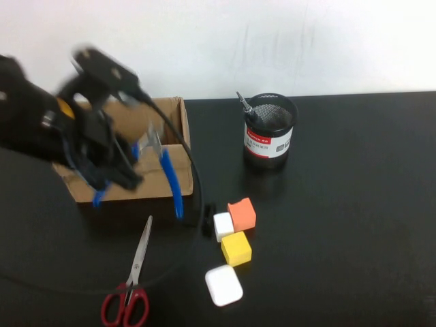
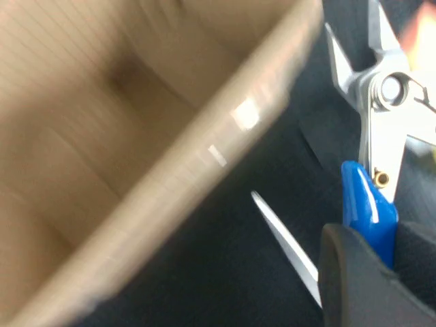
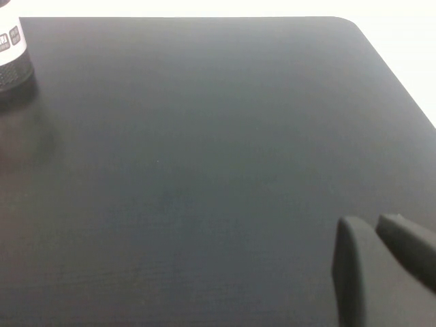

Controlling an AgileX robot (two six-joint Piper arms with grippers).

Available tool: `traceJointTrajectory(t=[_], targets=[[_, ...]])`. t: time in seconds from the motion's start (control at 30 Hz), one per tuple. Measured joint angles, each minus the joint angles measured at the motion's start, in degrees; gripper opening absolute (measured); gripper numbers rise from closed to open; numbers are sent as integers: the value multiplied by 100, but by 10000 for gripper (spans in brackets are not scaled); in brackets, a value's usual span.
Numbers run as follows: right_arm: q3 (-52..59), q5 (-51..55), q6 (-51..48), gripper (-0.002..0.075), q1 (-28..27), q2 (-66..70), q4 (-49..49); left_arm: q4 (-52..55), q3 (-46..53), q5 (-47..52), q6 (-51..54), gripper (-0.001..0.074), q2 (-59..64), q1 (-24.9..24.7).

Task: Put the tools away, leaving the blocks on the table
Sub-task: Place the Pliers into the box

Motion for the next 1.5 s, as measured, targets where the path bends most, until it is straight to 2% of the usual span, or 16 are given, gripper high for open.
traceJointTrajectory(t=[0.2, 0.37, 0.47, 0.77, 1.3, 1.4, 1.5], targets=[[0, 0, 0, -6, 0, 0, 0, 827, 0, -1680, -472, 76, -478, 0], [0, 0, 0, -6, 0, 0, 0, 1136, 0, -3103, -548, 76, -191, 0], [0, 0, 0, -6, 0, 0, 0, 1317, 0, -3562, -557, 76, 118, 28], [0, 0, 0, -6, 0, 0, 0, 1405, 0, -3702, -1162, 76, 655, 840], [0, 0, 0, -6, 0, 0, 0, 1503, 0, -3501, -941, 78, 1263, 884], [0, 0, 0, -6, 0, 0, 0, 1542, 0, -3501, -917, 121, 1344, 884], [0, 0, 0, -6, 0, 0, 0, 1554, 0, -3537, -911, 202, 1370, 884]])
